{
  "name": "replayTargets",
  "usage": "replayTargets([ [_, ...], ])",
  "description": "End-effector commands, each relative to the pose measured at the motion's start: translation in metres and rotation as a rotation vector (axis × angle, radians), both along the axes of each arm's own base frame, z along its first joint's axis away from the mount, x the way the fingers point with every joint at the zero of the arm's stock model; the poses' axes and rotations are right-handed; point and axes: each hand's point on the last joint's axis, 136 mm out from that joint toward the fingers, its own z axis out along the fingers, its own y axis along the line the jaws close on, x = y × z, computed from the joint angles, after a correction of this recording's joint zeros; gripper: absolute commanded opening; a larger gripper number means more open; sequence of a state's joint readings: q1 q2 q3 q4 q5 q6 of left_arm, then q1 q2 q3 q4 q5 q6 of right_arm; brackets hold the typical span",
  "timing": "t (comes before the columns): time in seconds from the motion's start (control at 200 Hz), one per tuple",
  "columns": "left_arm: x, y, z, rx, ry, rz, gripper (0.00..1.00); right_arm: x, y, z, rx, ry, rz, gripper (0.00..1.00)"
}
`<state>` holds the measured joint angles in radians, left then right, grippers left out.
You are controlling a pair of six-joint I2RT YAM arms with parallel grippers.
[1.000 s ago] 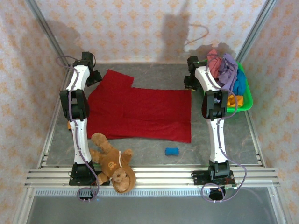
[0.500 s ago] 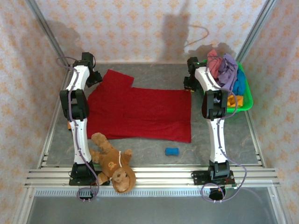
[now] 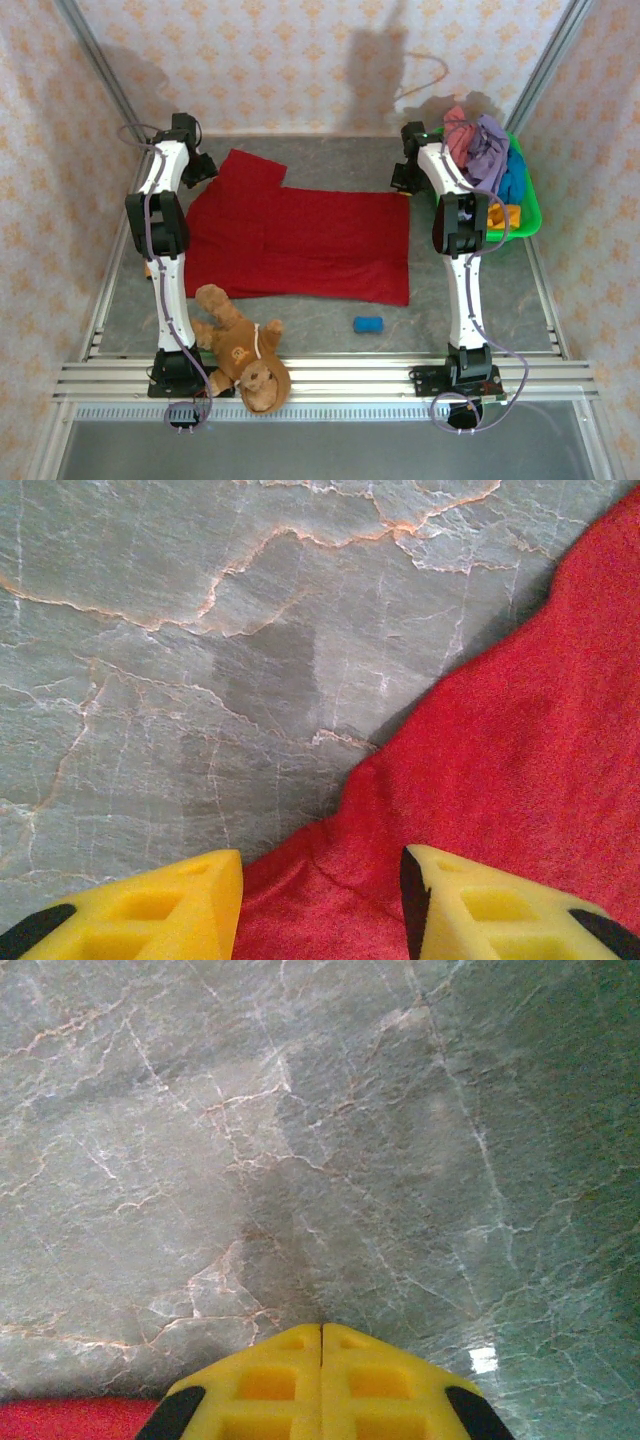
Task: Fold and stack the t-shirts
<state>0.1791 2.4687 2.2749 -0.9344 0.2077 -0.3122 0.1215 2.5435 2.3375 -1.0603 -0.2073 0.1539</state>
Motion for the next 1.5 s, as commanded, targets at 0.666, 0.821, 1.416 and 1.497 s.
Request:
replayTargets([
  [0.666, -0.002, -0.003, -0.043, -0.072, 0.083, -0.017, 0.32, -0.008, 0.008, 0.060, 0.030, -0.069, 0.021, 0.00],
  [0.821, 0.002, -0.002, -0.029, -0.067, 0.049, -0.022, 0.10, -0.010, 0.010, 0.072, 0.035, -0.085, 0.019, 0.00],
  [1.416, -0.027, 0.002, 0.039, -0.017, -0.062, -0.043, 0.00, -0.069, 0.019, 0.100, 0.074, -0.092, 0.039, 0.00],
  [1.497, -0.034, 0.001, 0.039, -0.020, -0.047, -0.048, 0.00, -0.080, 0.017, 0.097, 0.066, -0.079, 0.036, 0.00],
])
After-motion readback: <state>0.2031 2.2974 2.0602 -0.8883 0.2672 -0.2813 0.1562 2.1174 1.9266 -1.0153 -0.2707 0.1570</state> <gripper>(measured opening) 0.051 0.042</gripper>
